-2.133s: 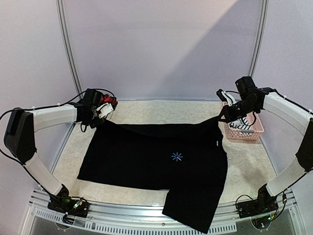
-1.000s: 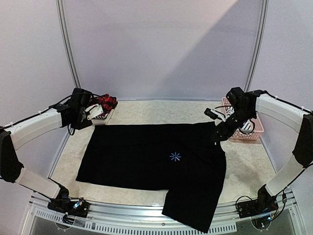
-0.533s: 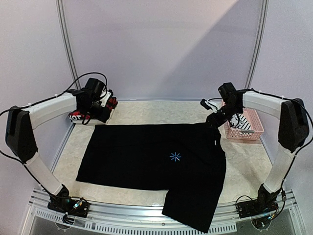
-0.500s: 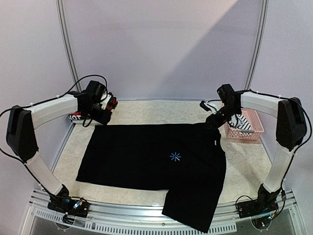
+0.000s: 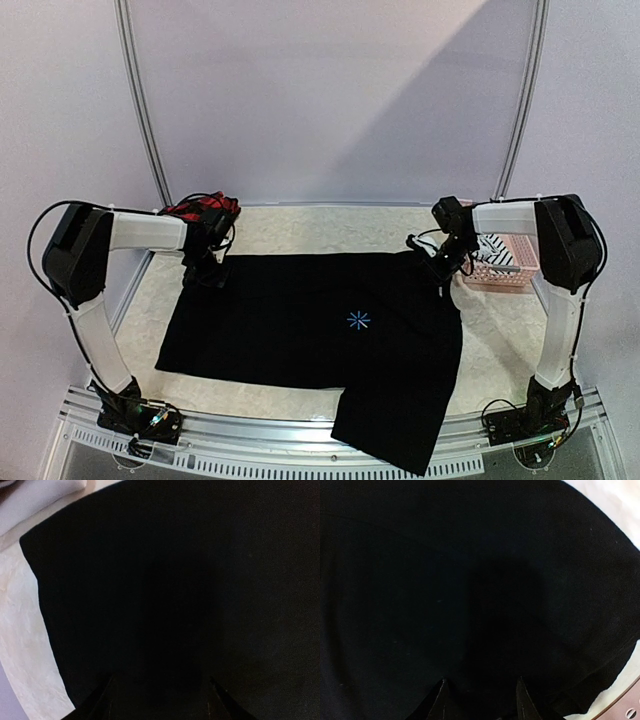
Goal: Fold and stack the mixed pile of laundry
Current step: Adjust the 1/3-folded T-shirt at the center of the board.
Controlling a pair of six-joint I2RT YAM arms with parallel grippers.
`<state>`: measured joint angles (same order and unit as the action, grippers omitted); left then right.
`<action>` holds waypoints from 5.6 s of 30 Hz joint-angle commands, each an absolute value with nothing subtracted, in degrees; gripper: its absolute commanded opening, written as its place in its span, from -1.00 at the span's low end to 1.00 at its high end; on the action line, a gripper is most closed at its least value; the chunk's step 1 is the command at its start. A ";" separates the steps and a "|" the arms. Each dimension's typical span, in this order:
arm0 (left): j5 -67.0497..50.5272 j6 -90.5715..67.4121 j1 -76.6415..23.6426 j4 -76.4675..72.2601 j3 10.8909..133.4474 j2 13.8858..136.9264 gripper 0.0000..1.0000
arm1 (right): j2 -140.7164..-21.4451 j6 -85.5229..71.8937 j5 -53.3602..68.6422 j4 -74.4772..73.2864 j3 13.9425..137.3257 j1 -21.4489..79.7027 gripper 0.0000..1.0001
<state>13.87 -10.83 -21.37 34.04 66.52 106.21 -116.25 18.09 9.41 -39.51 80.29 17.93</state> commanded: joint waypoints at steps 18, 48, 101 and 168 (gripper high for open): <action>21.75 -10.26 -21.75 39.66 67.21 99.31 0.17 | -110.79 15.28 5.83 -44.08 75.59 16.96 -0.11; 13.23 -10.85 -37.35 13.21 64.34 91.51 0.21 | -104.93 24.53 0.34 -39.52 68.04 36.18 0.00; 9.10 -10.21 -37.44 15.57 66.05 92.37 0.20 | -108.29 33.08 5.79 -39.96 78.35 30.98 -0.58; 4.53 -10.09 -37.93 17.03 67.41 94.34 0.18 | -108.69 21.16 20.60 -64.60 94.30 44.32 -0.33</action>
<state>7.66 -9.65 -37.69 16.38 66.28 92.77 -110.19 21.41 22.63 -62.54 93.80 46.22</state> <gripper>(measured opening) 0.600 0.327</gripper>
